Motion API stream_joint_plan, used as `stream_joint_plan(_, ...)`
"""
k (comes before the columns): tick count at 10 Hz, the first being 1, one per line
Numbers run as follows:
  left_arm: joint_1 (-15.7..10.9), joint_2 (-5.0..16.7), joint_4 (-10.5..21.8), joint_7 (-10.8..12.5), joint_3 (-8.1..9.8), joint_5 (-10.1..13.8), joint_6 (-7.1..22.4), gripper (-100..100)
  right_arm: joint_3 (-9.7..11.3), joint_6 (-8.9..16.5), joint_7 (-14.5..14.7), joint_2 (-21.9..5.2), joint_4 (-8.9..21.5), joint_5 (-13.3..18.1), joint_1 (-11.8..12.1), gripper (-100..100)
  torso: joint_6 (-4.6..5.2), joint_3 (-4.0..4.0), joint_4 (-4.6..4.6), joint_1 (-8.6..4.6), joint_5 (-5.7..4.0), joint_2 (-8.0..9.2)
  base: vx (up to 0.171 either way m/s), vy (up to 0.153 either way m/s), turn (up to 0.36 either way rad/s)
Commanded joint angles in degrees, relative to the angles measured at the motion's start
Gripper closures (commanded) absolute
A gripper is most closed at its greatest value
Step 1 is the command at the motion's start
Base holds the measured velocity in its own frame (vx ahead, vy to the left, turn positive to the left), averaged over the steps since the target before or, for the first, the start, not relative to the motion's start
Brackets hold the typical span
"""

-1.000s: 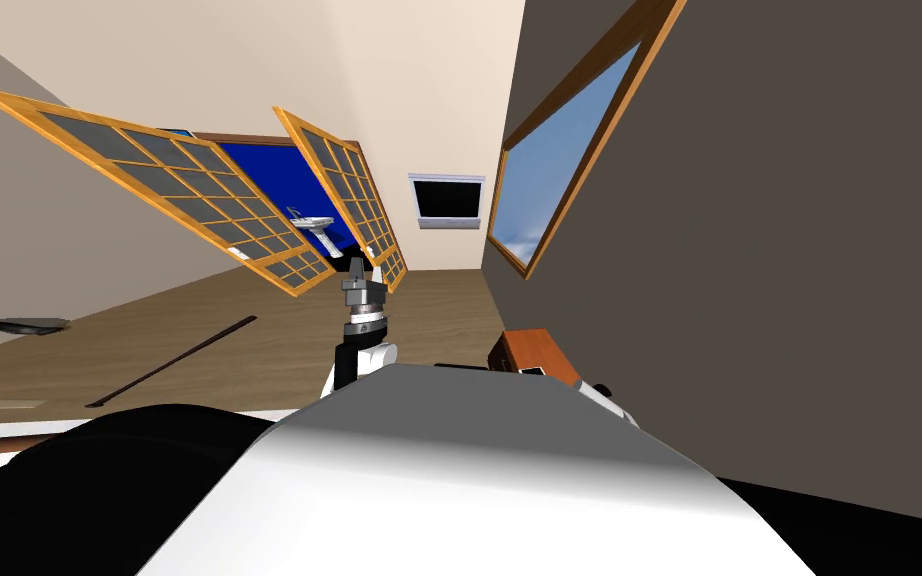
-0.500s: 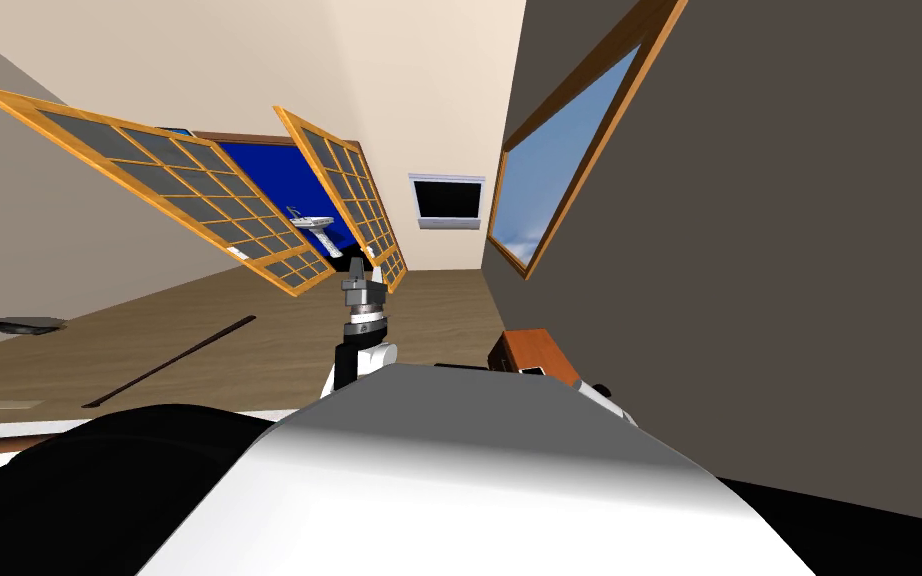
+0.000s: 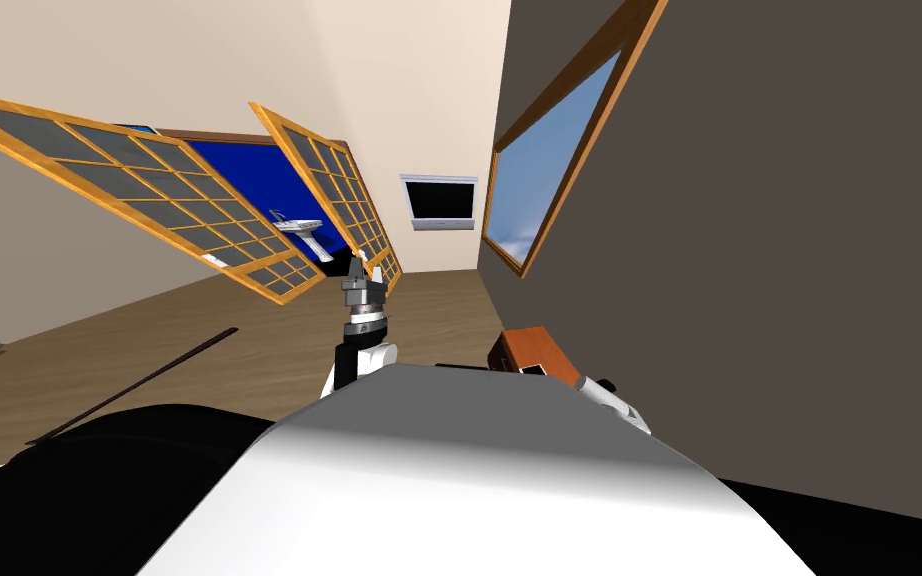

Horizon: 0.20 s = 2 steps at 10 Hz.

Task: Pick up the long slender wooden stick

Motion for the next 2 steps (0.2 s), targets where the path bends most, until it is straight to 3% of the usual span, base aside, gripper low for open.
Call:
stream_joint_plan(1,0.0,0.0,0.0,0.0,0.0,0.0,0.0,0,0.0,0.0,0.0,0.0,0.0,0.0,0.0,100,0.0,0.0,0.0,0.0,0.0,0.0,0.011,0.018,-0.012)
stream_joint_plan(2,0.0,0.0,0.0,0.0,0.0,0.0,0.0,0,0.0,0.19,0.05,0.01,-0.13,0.0,0.03,0,-0.01,0.02,0.01,-0.06,0.0,0.04,0.0,0.0,0.0)
